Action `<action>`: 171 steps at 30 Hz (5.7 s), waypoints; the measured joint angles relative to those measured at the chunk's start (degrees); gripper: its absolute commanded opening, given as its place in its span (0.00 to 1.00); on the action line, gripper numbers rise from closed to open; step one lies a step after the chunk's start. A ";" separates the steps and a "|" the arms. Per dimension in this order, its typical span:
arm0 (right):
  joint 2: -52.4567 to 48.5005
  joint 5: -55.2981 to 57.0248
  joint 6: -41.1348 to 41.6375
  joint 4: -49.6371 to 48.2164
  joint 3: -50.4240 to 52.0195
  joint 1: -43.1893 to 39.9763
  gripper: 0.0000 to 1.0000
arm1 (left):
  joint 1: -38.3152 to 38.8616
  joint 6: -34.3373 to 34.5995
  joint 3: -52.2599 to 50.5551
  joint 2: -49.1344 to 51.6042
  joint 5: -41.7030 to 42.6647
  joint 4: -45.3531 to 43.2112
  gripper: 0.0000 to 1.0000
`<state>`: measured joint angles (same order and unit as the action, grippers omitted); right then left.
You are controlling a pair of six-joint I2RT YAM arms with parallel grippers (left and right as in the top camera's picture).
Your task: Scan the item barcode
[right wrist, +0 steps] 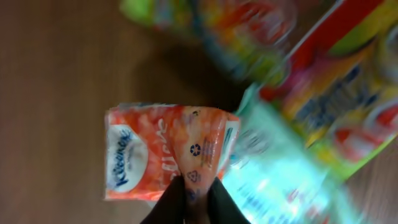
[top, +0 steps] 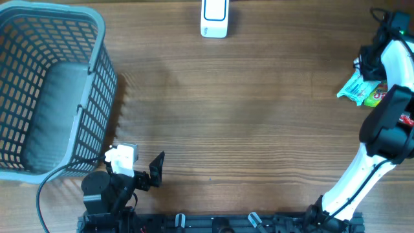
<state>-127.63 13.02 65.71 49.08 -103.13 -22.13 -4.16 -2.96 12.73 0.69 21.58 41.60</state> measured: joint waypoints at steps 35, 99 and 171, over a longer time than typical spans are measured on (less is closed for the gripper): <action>84.76 -14.53 -36.50 43.10 -13.29 0.94 1.00 | 0.00 0.00 0.00 0.00 0.00 0.02 1.00; 126.70 -15.50 -63.17 -49.05 102.77 22.80 1.00 | 0.00 0.00 0.00 0.00 0.00 0.00 1.00; 126.75 -15.50 -63.17 -49.05 102.77 22.80 1.00 | 4.13 10.56 -11.67 0.22 -16.59 -37.35 1.00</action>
<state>-0.89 -2.48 2.55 0.03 -0.36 0.67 -0.03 7.60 1.06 0.91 4.99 4.25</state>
